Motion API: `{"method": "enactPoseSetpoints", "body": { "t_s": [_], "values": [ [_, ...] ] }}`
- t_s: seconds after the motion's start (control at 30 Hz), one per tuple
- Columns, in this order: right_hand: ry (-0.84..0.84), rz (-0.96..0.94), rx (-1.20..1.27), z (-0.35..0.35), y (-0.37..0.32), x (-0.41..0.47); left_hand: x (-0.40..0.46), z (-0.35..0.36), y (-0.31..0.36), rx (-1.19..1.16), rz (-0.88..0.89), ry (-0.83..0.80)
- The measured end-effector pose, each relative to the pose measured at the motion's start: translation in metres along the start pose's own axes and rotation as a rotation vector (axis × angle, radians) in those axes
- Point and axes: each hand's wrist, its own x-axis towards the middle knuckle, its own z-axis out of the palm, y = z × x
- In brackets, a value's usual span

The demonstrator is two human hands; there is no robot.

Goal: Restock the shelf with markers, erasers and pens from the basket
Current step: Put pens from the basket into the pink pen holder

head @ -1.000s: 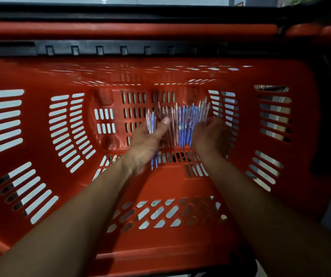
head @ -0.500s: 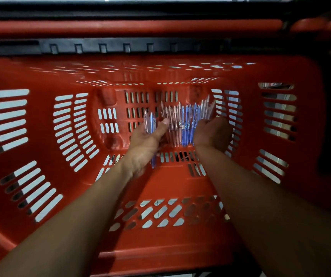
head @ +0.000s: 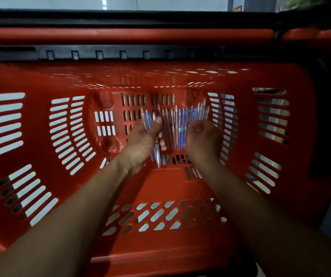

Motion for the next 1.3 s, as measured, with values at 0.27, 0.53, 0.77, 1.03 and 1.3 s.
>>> {"method": "enactPoseSetpoints", "body": {
  "t_s": [0.27,0.53,0.77,1.03,1.3],
  "values": [
    [0.177,0.068,-0.344,0.019,0.004,0.045,-0.001,-0.003,-0.003,0.001,-0.002,0.039],
    [0.177,0.009,-0.479,0.018,0.005,0.050,-0.002,-0.003,-0.003,0.043,-0.010,0.065],
    [0.073,0.035,-0.275,0.008,0.008,0.050,-0.003,0.002,-0.003,0.033,-0.013,0.062],
    [0.108,0.021,-0.308,-0.018,-0.008,0.014,-0.025,0.008,0.016,0.054,0.002,0.055],
    [0.137,-0.093,-0.175,-0.076,-0.021,-0.046,-0.083,0.024,0.058,0.063,0.026,0.003]
  ]
}}
